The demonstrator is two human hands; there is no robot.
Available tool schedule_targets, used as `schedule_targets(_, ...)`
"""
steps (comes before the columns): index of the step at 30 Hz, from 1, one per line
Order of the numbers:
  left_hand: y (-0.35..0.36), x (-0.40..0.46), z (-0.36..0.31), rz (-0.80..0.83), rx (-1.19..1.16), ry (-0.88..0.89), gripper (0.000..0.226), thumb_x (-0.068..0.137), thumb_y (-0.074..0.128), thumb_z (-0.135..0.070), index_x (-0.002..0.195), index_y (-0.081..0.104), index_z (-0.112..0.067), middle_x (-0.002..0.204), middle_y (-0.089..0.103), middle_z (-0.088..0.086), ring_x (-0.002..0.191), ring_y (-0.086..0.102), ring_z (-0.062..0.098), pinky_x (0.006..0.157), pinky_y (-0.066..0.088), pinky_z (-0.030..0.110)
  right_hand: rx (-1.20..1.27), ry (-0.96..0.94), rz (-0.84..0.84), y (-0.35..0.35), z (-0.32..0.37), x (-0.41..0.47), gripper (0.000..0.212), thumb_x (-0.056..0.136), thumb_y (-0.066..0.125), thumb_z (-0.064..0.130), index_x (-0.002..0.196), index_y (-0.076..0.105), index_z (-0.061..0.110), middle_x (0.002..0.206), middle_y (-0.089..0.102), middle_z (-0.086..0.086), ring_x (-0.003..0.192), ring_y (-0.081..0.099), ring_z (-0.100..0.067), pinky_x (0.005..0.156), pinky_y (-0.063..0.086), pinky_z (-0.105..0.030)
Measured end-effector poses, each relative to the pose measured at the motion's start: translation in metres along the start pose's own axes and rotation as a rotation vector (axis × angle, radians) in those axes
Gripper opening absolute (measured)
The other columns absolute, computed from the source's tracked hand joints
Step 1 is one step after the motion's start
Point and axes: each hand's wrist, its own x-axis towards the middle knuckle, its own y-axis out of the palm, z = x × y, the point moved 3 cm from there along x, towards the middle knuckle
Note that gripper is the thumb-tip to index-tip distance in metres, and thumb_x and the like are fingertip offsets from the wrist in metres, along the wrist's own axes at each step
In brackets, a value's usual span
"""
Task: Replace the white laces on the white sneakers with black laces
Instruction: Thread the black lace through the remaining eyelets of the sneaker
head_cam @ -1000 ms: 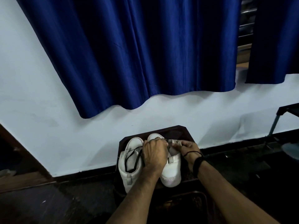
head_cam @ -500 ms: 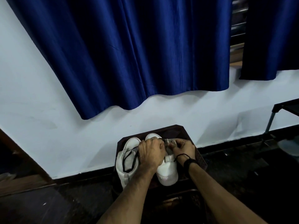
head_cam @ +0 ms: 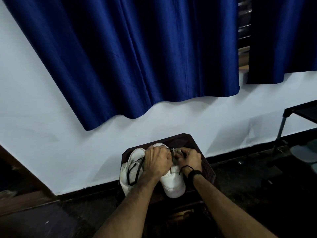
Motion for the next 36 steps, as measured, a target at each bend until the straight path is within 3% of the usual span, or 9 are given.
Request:
schedule_targets(11, -0.003, 0.000, 0.000, -0.095, -0.022, 0.039, 0.018, 0.062, 0.072, -0.025, 0.050, 0.060, -0.016, 0.053, 0.059, 0.002, 0.048, 0.057, 0.025, 0.048, 0.033, 0.025, 0.004, -0.024, -0.017, 0.000, 0.003, -0.002, 0.018, 0.080, 0.064, 0.023, 0.094, 0.075, 0.024, 0.087, 0.074, -0.005, 0.087, 0.068, -0.025, 0.074, 0.054, -0.028)
schedule_targets(16, -0.002, -0.002, 0.000, -0.150, -0.051, 0.060, 0.016, 0.068, 0.067, -0.026, 0.056, 0.062, -0.017, 0.057, 0.059, 0.000, 0.051, 0.057, 0.025, 0.049, 0.030, 0.025, -0.005, -0.010, -0.007, 0.002, 0.001, -0.001, 0.015, 0.082, 0.065, 0.026, 0.093, 0.075, 0.023, 0.086, 0.073, -0.004, 0.086, 0.067, -0.025, 0.068, 0.045, -0.023)
schedule_targets(24, 0.005, 0.005, -0.002, -0.040, -0.038, 0.031, 0.028, 0.090, 0.048, -0.035, 0.084, 0.069, -0.017, 0.088, 0.070, 0.005, 0.085, 0.064, 0.027, 0.065, 0.040, 0.033, -0.022, -0.029, -0.008, 0.000, 0.002, -0.002, 0.017, 0.084, 0.063, 0.031, 0.097, 0.074, 0.027, 0.090, 0.074, -0.003, 0.090, 0.066, -0.025, 0.073, 0.049, -0.026)
schedule_targets(27, 0.003, 0.001, -0.002, -0.041, -0.051, 0.050, 0.031, 0.091, 0.044, -0.035, 0.090, 0.070, -0.019, 0.092, 0.070, 0.004, 0.086, 0.064, 0.027, 0.067, 0.041, 0.033, -0.010, -0.032, 0.059, -0.001, 0.000, -0.001, 0.021, 0.083, 0.065, 0.042, 0.099, 0.073, 0.031, 0.090, 0.074, 0.004, 0.090, 0.067, -0.018, 0.078, 0.051, -0.026)
schedule_targets(30, 0.000, -0.003, -0.004, -0.073, -0.095, 0.081, 0.038, 0.093, 0.036, -0.038, 0.088, 0.069, -0.019, 0.091, 0.069, 0.002, 0.083, 0.065, 0.028, 0.064, 0.042, 0.035, 0.225, 0.089, 0.170, -0.002, -0.008, 0.003, 0.035, 0.087, 0.056, 0.057, 0.094, 0.075, 0.028, 0.084, 0.073, 0.010, 0.087, 0.066, -0.005, 0.083, 0.052, -0.027)
schedule_targets(33, 0.002, -0.003, -0.004, -0.066, -0.108, 0.088, 0.026, 0.095, 0.048, -0.034, 0.087, 0.068, -0.021, 0.092, 0.068, 0.000, 0.080, 0.065, 0.028, 0.062, 0.044, 0.035, 0.324, 0.230, 0.197, 0.007, -0.026, 0.022, 0.044, 0.068, 0.061, 0.064, 0.086, 0.077, 0.027, 0.083, 0.075, 0.005, 0.091, 0.069, -0.013, 0.092, 0.053, -0.038)
schedule_targets(36, 0.006, -0.005, -0.001, -0.064, -0.095, 0.097, 0.021, 0.093, 0.050, -0.033, 0.088, 0.067, -0.022, 0.090, 0.066, -0.001, 0.077, 0.067, 0.025, 0.060, 0.047, 0.035, 0.260, 0.203, 0.270, 0.022, -0.043, 0.049, 0.040, 0.055, 0.066, 0.060, 0.079, 0.077, 0.030, 0.082, 0.075, 0.007, 0.091, 0.070, -0.014, 0.096, 0.052, -0.039)
